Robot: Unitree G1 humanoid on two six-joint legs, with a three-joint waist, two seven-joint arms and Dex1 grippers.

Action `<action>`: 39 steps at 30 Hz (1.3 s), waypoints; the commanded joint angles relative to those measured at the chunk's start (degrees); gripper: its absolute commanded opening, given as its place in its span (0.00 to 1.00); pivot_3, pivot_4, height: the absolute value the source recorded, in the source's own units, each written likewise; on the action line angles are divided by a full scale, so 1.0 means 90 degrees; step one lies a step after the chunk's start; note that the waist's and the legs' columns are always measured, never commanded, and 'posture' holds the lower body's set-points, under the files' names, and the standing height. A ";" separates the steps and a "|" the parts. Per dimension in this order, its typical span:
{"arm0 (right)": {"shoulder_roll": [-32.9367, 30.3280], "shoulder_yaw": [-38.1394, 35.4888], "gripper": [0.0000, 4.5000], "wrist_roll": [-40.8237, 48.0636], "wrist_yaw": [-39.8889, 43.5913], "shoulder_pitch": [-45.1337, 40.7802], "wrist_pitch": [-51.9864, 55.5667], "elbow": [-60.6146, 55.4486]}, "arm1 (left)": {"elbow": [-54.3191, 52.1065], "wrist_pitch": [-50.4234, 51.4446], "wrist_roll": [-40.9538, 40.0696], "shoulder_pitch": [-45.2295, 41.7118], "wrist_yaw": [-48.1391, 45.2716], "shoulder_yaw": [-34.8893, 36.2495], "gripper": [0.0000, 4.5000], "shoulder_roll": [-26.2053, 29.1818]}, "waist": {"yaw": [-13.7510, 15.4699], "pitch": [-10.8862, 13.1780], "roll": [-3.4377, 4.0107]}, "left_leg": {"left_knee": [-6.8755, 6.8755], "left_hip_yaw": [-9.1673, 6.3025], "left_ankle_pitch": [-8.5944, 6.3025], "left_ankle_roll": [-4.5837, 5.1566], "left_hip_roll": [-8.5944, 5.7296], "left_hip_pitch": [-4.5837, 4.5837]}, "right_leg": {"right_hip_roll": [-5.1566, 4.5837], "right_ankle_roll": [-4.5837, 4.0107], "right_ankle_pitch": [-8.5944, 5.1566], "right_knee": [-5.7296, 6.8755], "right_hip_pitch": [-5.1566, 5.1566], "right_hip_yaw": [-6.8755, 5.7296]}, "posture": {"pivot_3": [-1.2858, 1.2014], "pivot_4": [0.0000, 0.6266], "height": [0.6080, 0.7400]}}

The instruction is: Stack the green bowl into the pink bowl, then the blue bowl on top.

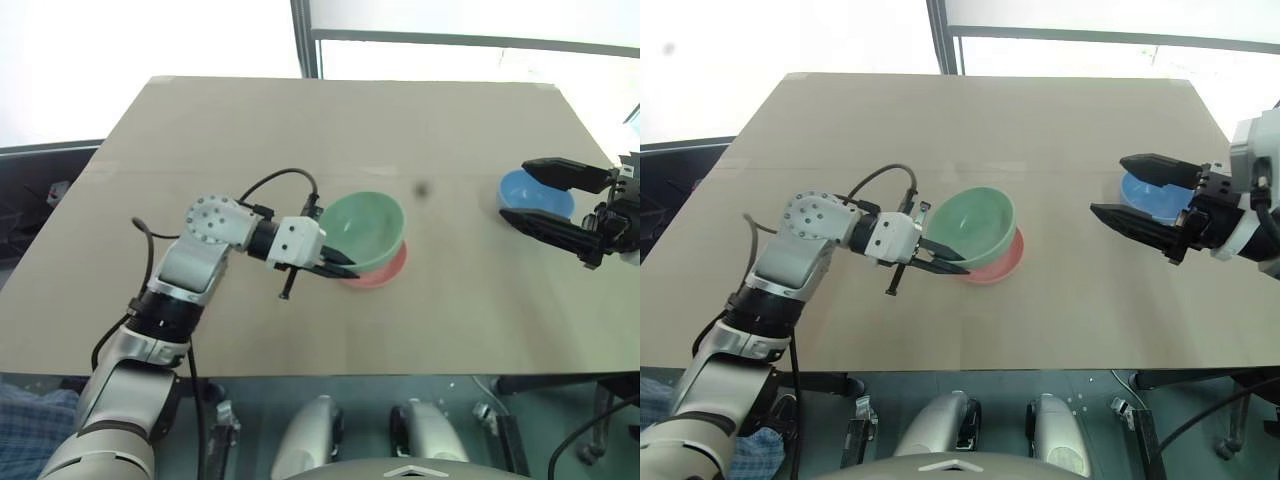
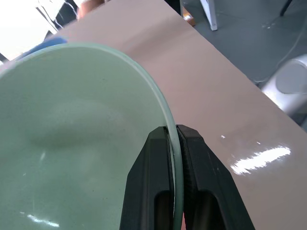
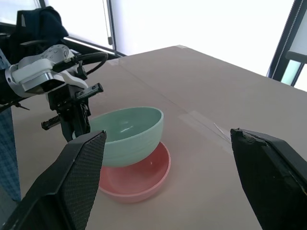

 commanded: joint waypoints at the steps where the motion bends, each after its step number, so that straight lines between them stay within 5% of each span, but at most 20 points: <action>1: -0.0115 -0.0192 0.97 0.0094 0.0014 -0.0030 -0.0137 -0.0079 | -0.0353 0.0196 -0.0160 -0.0031 0.0063 0.0091 0.28 0.0004 | 0.0008 0.0000 -0.0001 | 0.0001 0.0000 0.0000 0.0000 0.0000 0.0000 | 0.0000 0.0000 0.0000 0.0000 0.0001 0.0000 | 0.52 0.24 1.00; 8: -0.0128 -0.0179 0.97 0.0090 0.0017 -0.0046 -0.0137 -0.0061 | -0.0332 0.0146 -0.0183 -0.0130 0.0218 0.0169 0.99 -0.0170 | 0.0005 0.0000 -0.0001 | 0.0004 0.0000 0.0000 0.0000 0.0000 0.0000 | 0.0000 0.0000 0.0000 0.0000 0.0003 0.0000 | 0.52 0.24 1.00; 21: -0.0256 0.0179 0.97 -0.0645 -0.0276 0.0063 -0.0194 0.0189 | -0.0654 0.3354 -0.2480 -0.0285 0.1860 0.1762 1.00 -0.0547 | -0.0003 0.0001 -0.0002 | 0.0012 -0.0001 0.0000 0.0000 0.0003 0.0007 | 0.0004 0.0002 0.0000 0.0010 0.0008 0.0000 | 0.52 0.24 1.00; 32: -0.0858 0.2678 0.97 -0.3712 -0.0514 -0.0906 -0.0948 0.2280 | -0.1518 0.4174 -0.3120 0.0272 0.2702 0.2630 1.00 -0.0139 | -0.0043 0.0004 -0.0003 | 0.0018 0.0010 0.0016 -0.0027 0.0003 0.0011 | 0.0005 0.0002 0.0000 0.0012 0.0008 0.0010 | 0.52 0.24 1.00; 39: -0.0249 0.4100 0.97 -0.5181 -0.0068 -0.2413 -0.2010 0.4179 | -0.1883 0.4413 -0.3310 0.0644 0.2820 0.3002 1.00 0.0400 | -0.0047 0.0007 -0.0003 | 0.0005 0.0017 0.0020 -0.0035 0.0005 0.0014 | 0.0008 0.0000 -0.0001 0.0010 -0.0002 0.0016 | 0.52 0.24 1.00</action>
